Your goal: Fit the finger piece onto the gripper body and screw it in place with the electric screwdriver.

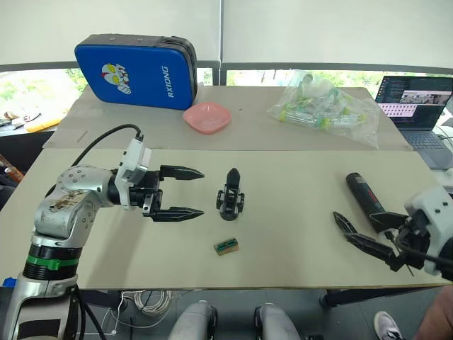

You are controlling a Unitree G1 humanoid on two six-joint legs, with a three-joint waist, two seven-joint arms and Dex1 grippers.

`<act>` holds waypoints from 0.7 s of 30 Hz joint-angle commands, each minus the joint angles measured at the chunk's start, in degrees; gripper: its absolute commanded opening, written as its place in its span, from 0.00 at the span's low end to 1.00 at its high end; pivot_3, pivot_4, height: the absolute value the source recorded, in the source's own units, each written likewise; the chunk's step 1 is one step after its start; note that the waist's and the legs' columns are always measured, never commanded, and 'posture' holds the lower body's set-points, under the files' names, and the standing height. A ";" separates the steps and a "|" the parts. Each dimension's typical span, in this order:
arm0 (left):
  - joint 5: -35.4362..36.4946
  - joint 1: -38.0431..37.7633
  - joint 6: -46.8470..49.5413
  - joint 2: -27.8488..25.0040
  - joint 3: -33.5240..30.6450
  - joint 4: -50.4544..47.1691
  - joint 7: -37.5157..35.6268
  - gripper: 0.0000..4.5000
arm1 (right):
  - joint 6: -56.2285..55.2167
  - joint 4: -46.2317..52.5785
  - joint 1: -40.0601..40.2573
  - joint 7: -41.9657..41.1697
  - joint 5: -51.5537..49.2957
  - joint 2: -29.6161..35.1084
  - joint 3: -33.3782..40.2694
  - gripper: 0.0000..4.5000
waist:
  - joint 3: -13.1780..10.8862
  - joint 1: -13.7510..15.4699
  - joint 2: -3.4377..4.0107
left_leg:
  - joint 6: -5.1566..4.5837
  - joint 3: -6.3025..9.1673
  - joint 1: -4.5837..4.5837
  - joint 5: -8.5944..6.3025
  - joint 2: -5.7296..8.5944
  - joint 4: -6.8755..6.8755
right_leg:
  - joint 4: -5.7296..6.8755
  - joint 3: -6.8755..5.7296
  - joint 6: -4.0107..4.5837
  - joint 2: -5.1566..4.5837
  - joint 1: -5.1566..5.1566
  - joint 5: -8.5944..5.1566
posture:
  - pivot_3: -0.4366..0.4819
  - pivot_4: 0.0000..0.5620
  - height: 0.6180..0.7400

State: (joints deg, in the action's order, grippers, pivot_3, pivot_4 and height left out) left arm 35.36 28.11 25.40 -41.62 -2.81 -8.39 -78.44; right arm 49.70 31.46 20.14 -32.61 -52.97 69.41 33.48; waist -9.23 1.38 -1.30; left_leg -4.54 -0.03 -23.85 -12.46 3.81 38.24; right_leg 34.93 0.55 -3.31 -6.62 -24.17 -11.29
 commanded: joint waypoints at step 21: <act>-2.93 -4.36 -4.15 1.15 2.22 -2.18 2.95 0.99 | 14.29 -27.74 -43.31 -12.13 25.77 -2.29 -45.51 1.00 | -0.04 -0.67 0.03 | -0.01 -0.09 -0.35 -0.01 -0.03 0.13 | 0.03 0.02 -0.07 0.02 -0.34 0.16 | 0.48 0.27 1.00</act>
State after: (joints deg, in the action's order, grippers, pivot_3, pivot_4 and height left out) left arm 31.69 24.10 21.78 -39.66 0.95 -9.68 -75.19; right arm 62.32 3.95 -23.03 -43.63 -28.09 66.70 -11.94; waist -9.27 0.71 -1.28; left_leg -4.55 -0.12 -24.20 -12.48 3.78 38.37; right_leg 34.97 0.58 -3.38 -6.61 -24.53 -11.14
